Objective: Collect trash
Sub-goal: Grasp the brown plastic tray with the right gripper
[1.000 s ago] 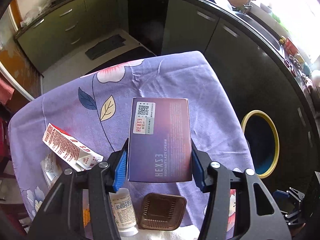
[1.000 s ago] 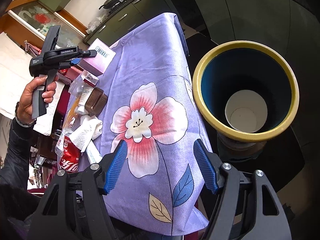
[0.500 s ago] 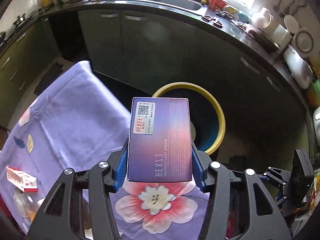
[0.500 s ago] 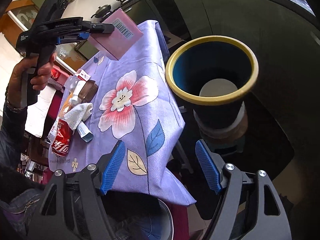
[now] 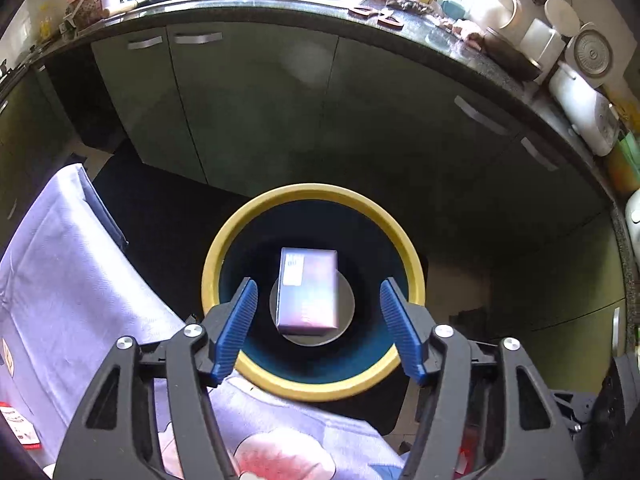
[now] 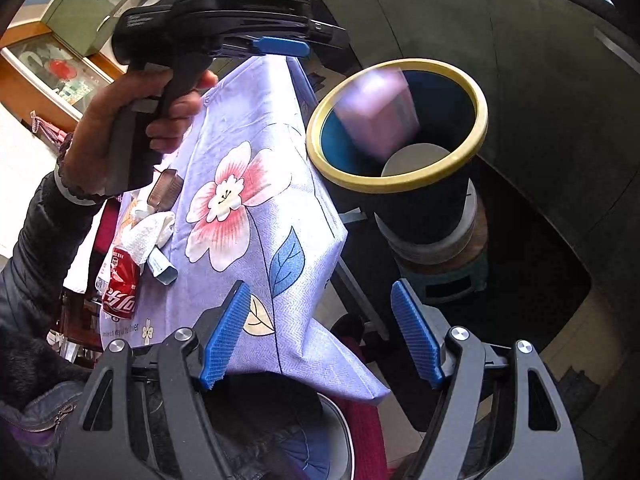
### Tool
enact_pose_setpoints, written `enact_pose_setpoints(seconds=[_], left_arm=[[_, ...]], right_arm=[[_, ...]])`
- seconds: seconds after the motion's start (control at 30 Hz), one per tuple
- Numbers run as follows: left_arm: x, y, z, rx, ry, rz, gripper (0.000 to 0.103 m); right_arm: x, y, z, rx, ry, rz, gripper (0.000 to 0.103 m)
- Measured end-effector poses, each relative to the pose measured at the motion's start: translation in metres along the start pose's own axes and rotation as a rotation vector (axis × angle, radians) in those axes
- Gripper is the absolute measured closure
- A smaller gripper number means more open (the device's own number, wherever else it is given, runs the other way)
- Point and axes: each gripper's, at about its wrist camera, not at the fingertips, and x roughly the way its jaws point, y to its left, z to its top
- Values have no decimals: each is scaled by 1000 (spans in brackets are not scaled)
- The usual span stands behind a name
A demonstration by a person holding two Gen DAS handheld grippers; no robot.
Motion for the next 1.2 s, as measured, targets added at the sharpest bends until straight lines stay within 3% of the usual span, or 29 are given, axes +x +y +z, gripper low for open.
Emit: enact_pose_setpoints(seconds=[0.17, 0.3, 0.47, 0.63, 0.73, 0.87, 1.0, 1.03, 1.13, 1.2], left_arm=[[-61, 19, -23, 2, -109, 10, 32], [-120, 39, -61, -13, -212, 45, 27], [-188, 80, -127, -134, -311, 95, 16], [-244, 124, -201, -275, -395, 180, 13], [-270, 144, -244, -343, -443, 256, 11], [-288, 162, -286, -428, -461, 277, 10], [-294, 169, -314, -466, -459, 294, 10], [-295, 170, -320, -473, -463, 298, 10], [-296, 170, -335, -492, -467, 301, 10], [-295, 169, -340, -501, -464, 299, 10]], right_arm=[[9, 11, 5, -30, 11, 9, 31], [25, 32, 15, -89, 41, 21, 31], [58, 83, 34, -227, 96, 47, 31], [95, 149, 54, -413, 135, 59, 31], [116, 196, 66, -601, 129, 89, 28], [143, 249, 80, -847, 97, 85, 21], [176, 279, 96, -954, 136, 71, 21], [185, 283, 103, -953, 142, 54, 25], [207, 285, 124, -930, 177, 36, 52], [223, 287, 133, -936, 200, 16, 61]])
